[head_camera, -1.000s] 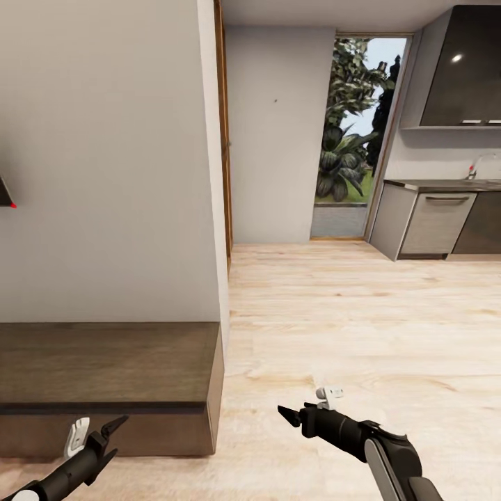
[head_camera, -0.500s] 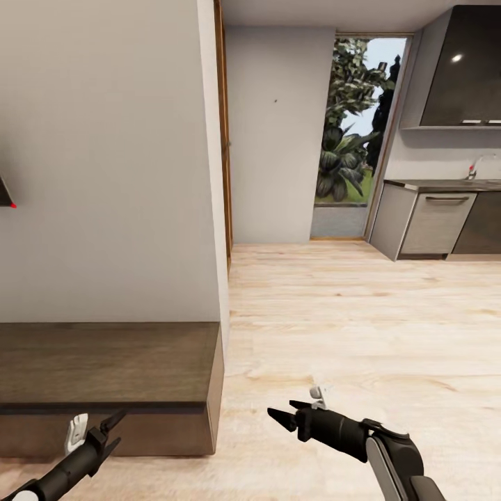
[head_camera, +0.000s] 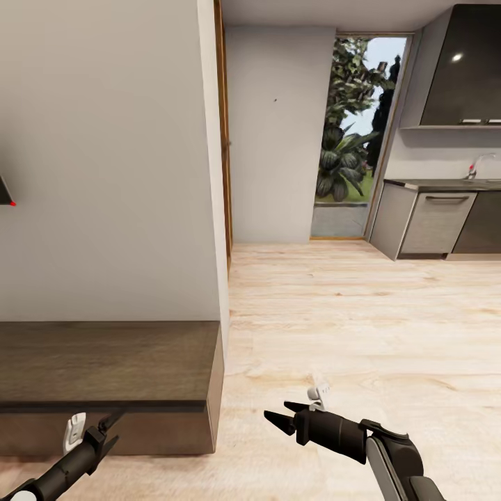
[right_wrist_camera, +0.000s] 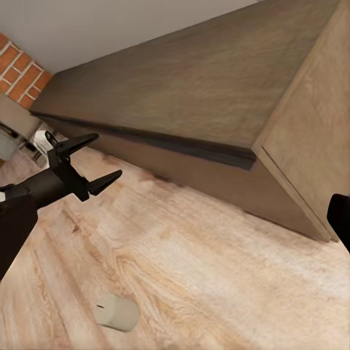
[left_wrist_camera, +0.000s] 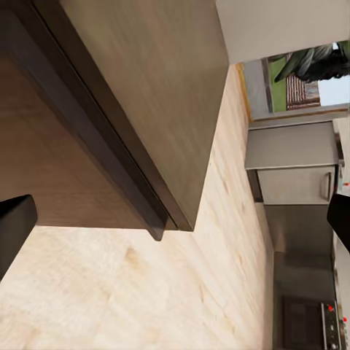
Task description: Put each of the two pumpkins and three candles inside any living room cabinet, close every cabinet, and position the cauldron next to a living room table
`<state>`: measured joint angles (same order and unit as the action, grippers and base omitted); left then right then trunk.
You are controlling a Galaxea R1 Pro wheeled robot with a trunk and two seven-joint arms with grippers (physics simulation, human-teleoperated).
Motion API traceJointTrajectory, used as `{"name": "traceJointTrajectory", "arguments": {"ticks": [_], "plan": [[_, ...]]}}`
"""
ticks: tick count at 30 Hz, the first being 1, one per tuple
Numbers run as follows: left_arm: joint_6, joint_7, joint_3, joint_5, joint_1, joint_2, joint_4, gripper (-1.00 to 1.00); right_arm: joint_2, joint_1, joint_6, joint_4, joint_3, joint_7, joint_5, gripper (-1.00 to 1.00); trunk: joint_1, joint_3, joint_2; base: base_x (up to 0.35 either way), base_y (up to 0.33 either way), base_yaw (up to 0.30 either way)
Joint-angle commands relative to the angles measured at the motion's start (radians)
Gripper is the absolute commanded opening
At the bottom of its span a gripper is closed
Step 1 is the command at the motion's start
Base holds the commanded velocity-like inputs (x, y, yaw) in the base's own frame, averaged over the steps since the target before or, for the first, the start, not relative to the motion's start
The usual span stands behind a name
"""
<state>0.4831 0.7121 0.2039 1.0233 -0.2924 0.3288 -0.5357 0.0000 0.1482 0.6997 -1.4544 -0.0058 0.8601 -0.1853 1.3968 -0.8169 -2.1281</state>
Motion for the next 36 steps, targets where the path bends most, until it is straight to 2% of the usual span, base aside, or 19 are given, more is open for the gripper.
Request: {"name": "traceJointTrajectory", "arguments": {"ticks": [1, 20, 22, 24, 25, 26, 27, 29, 31, 36], "plan": [[0.008, 0.001, 0.001, 0.006, -0.001, 0.000, 0.000, 1.00, 0.000, 0.001, 0.006, 0.000, -0.001, 0.001, -0.005, 1.00, 0.004, -0.004, -0.008, 0.000, 0.000, 0.000], [0.008, 0.003, 0.003, 0.008, -0.001, 0.004, 0.000, 1.00, -0.003, 0.001, 0.010, 0.002, -0.011, 0.027, -0.014, 1.00, 0.077, -0.064, -0.141, 0.000, 0.000, 0.000], [0.008, 0.003, 0.002, 0.008, -0.001, 0.002, 0.000, 1.00, -0.002, 0.001, 0.023, -0.015, -0.015, 0.064, -0.034, 1.00, 0.084, -0.070, -0.155, 0.000, 0.000, 0.000], [0.008, 0.003, 0.002, 0.008, -0.001, 0.002, 0.000, 1.00, -0.002, 0.001, 0.043, -0.050, -0.033, 0.094, -0.079, 1.00, 0.092, -0.076, -0.169, 0.000, 0.000, 0.000], [0.008, 0.003, 0.002, 0.008, -0.001, 0.002, 0.000, 1.00, -0.003, 0.001, 0.062, -0.071, -0.073, 0.106, -0.134, 1.00, 0.096, -0.079, -0.176, 0.000, 0.000, 0.000], [0.008, 0.003, 0.002, 0.008, -0.001, 0.002, 0.000, 1.00, -0.003, 0.001, 0.067, -0.075, -0.088, 0.108, -0.154, 1.00, 0.100, -0.083, -0.183, 0.000, 0.000, 0.000], [0.008, 0.003, 0.002, 0.008, -0.001, 0.003, 0.000, 1.00, -0.004, 0.001, 0.076, -0.084, -0.130, 0.116, -0.208, 1.00, 0.103, -0.086, -0.190, 0.000, 0.000, 0.000], [0.008, 0.003, 0.002, 0.008, -0.001, 0.003, 0.000, 1.00, -0.004, 0.001, 0.083, -0.089, -0.160, 0.116, -0.252, 1.00, 0.111, -0.092, -0.204, 0.000, 0.000, 0.000], [0.008, 0.003, 0.001, 0.007, -0.001, 0.002, 0.000, 1.00, -0.005, 0.001, 0.088, -0.093, -0.173, 0.112, -0.272, 1.00, 0.119, -0.098, -0.218, 0.000, 0.000, 0.000], [0.008, 0.001, 0.001, 0.006, -0.002, 0.004, -0.006, 1.00, -0.005, 0.001, 0.092, -0.093, -0.178, 0.108, -0.273, 1.00, 0.138, -0.114, -0.253, 0.000, 0.000, 0.000]]}}
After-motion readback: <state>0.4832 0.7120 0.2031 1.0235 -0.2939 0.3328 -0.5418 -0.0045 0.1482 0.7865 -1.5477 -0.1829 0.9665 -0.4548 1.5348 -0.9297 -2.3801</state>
